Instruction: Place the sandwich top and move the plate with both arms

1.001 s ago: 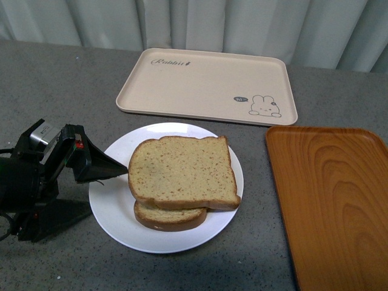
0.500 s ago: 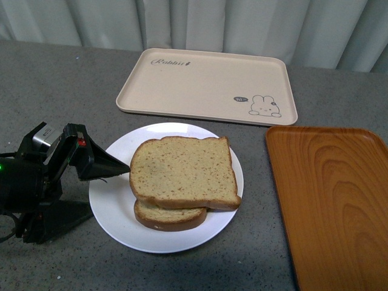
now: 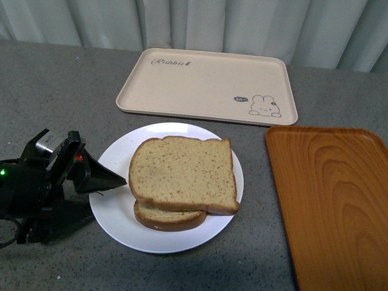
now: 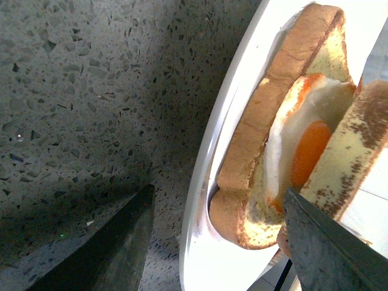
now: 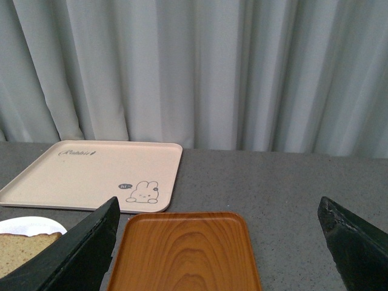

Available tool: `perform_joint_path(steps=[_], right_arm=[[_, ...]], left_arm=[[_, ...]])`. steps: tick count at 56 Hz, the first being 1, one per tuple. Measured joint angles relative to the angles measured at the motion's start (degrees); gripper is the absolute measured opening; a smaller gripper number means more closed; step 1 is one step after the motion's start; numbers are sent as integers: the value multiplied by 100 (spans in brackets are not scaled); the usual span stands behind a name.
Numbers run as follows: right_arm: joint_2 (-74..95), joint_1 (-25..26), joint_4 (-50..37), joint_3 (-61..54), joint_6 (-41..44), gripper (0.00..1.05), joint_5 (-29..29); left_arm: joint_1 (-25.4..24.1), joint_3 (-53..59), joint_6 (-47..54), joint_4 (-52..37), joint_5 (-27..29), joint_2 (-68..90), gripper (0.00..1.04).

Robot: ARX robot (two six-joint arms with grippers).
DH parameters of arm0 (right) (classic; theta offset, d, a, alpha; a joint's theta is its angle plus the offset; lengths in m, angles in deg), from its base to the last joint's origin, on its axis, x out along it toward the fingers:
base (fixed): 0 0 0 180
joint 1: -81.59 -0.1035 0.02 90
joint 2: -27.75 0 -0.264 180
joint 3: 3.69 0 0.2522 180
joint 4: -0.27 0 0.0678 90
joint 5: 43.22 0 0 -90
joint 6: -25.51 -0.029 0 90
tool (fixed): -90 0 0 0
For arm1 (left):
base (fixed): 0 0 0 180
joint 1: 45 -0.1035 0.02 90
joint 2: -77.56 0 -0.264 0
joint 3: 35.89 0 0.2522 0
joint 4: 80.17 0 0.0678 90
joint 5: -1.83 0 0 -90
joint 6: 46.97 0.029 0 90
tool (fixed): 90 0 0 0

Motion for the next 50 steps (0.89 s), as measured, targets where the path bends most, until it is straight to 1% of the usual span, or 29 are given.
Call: perform_joint_path(steps=[2, 4, 6, 10, 11, 13, 21, 23, 32, 38, 42, 50], right_arm=[[0, 0, 0, 0, 0, 96, 0], [2, 0, 0, 0, 0, 96, 0], [0, 0, 0, 0, 0, 96, 0], [2, 0, 0, 0, 0, 96, 0], [0, 0, 0, 0, 0, 96, 0], [2, 0, 0, 0, 0, 96, 0], [2, 0, 0, 0, 0, 96, 0], [0, 0, 0, 0, 0, 96, 0], [0, 0, 0, 0, 0, 96, 0], [0, 0, 0, 0, 0, 96, 0], [0, 0, 0, 0, 0, 96, 0], [0, 0, 0, 0, 2, 96, 0]], left_arm=[[-2, 0, 2, 2, 2, 0, 62], [-2, 0, -4, 4, -4, 0, 56], [-2, 0, -2, 4, -15, 0, 51], [-2, 0, -2, 4, -22, 0, 37], [-2, 0, -2, 4, -24, 0, 35], [0, 0, -2, 7, -20, 2, 28], [0, -9, -7, 4, -76, 24, 7], [-2, -20, -22, 2, -149, 24, 4], [-9, -52, -39, -9, -188, 24, 4], [-46, -37, -149, -166, -278, 33, 4], [-85, 7, -306, -378, -389, 33, 4], [-195, 166, -879, -1104, -527, 33, 4]])
